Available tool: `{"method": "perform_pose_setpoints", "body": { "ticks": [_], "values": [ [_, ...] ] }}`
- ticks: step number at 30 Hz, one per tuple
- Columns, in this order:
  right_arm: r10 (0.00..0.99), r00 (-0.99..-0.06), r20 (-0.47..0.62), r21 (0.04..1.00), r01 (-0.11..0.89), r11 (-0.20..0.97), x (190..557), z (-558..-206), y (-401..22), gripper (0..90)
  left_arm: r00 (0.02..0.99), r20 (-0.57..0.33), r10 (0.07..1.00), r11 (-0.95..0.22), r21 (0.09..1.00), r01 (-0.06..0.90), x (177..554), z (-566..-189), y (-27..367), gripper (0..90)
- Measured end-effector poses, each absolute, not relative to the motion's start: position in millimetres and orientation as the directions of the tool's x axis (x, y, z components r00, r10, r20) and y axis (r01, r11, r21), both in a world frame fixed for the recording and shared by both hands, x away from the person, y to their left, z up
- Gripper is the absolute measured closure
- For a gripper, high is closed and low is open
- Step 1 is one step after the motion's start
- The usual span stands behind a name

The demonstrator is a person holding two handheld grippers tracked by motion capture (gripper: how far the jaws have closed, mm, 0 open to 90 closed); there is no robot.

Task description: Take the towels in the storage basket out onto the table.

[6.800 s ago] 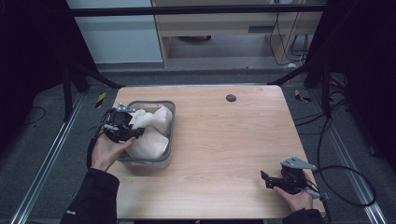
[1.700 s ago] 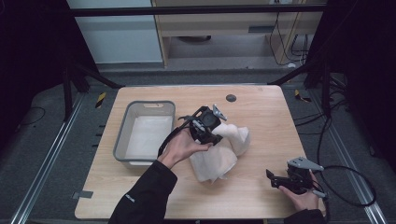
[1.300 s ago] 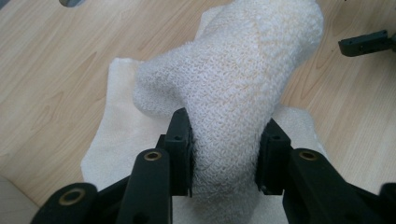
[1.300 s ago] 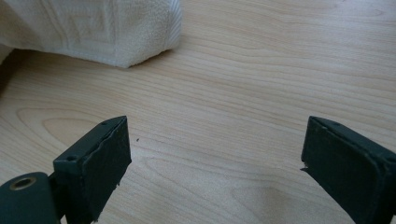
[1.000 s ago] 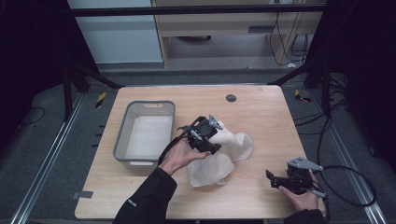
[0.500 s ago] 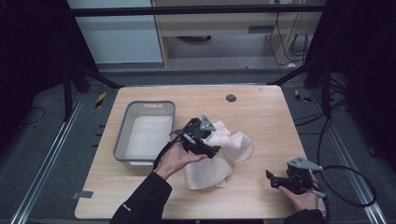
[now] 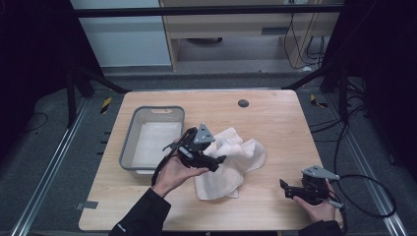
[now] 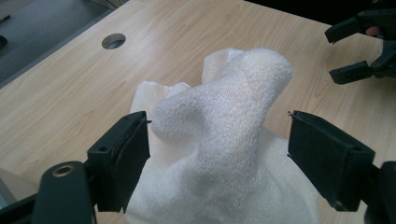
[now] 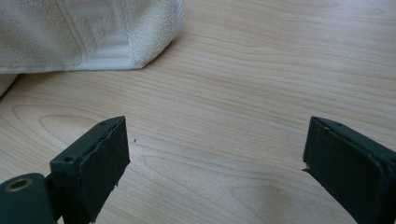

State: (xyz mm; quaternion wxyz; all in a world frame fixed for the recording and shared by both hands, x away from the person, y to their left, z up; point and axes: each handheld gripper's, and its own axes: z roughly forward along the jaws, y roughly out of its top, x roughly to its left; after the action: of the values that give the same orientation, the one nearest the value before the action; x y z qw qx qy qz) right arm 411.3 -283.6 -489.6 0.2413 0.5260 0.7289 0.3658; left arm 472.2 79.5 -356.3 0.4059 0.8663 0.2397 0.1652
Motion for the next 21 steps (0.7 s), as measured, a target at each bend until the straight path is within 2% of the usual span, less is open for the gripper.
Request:
{"method": "perform_pose_setpoints", "body": {
  "ticks": [9,21],
  "values": [
    [0.943,-0.332,0.026,0.786,0.590,0.186,411,-490,-284,6.7,0.787,0.082,0.611,-0.450,0.854,0.261,458,-366,111,18.6],
    [0.944,-0.329,0.029,0.782,0.596,0.184,410,-490,-283,6.5,0.713,0.057,0.699,-0.363,0.887,0.286,448,-382,163,18.4]
  ]
}}
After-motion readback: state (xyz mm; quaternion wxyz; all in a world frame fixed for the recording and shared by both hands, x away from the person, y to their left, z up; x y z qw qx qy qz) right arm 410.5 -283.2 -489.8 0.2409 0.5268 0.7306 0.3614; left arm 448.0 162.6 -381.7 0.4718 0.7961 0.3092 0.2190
